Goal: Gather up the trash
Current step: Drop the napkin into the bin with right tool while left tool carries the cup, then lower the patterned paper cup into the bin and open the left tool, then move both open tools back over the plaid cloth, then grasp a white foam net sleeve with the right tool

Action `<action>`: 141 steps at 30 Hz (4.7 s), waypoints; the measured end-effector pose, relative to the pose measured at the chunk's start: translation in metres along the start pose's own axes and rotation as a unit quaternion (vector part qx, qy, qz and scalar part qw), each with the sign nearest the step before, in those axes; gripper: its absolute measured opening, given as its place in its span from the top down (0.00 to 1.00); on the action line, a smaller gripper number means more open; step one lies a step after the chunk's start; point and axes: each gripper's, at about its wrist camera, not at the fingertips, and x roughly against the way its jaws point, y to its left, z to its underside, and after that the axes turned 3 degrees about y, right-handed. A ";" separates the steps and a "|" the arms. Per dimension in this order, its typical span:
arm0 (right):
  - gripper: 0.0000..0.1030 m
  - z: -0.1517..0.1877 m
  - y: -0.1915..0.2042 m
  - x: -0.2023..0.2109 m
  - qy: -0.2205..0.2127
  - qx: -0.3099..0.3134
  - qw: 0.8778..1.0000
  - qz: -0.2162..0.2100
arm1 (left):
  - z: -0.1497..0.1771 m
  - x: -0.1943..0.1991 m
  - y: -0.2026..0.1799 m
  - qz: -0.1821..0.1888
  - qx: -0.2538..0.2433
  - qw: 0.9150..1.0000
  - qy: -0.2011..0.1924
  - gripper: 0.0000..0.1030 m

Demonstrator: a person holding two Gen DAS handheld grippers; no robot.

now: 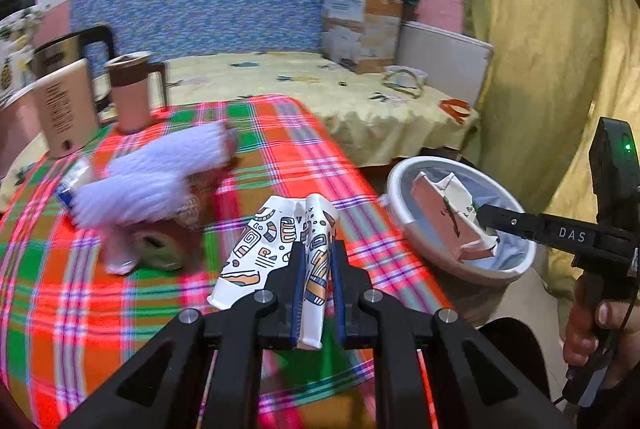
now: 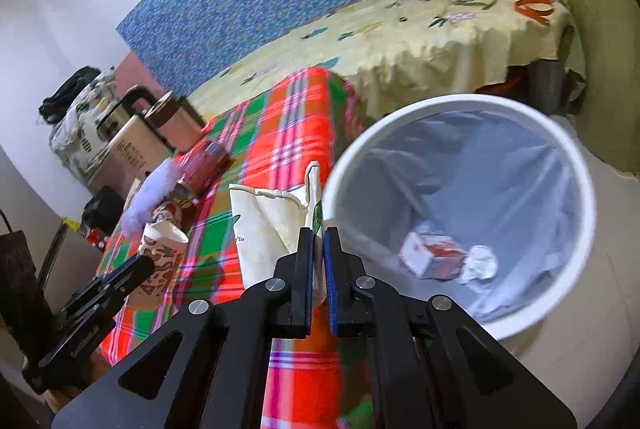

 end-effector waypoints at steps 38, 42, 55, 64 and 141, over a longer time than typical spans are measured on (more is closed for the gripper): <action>0.90 0.004 -0.083 0.023 -0.005 -0.060 0.993 0.098 | -0.033 -0.086 -0.120 0.143 -0.083 0.985 0.055 0.72; 0.85 0.003 -0.082 0.024 -0.010 -0.057 0.993 0.102 | -0.033 -0.081 -0.119 0.148 -0.079 0.985 0.047 0.62; 0.72 0.000 -0.060 0.038 -0.037 -0.022 0.993 0.112 | -0.030 -0.062 -0.099 0.135 -0.052 0.989 0.037 0.61; 0.72 0.002 -0.031 0.042 -0.044 0.024 0.994 0.094 | -0.021 -0.039 -0.076 0.104 -0.037 0.993 0.031 0.61; 0.55 -0.006 0.204 -0.095 0.059 0.333 0.936 -0.101 | 0.038 0.027 0.161 -0.094 0.145 0.985 0.001 0.47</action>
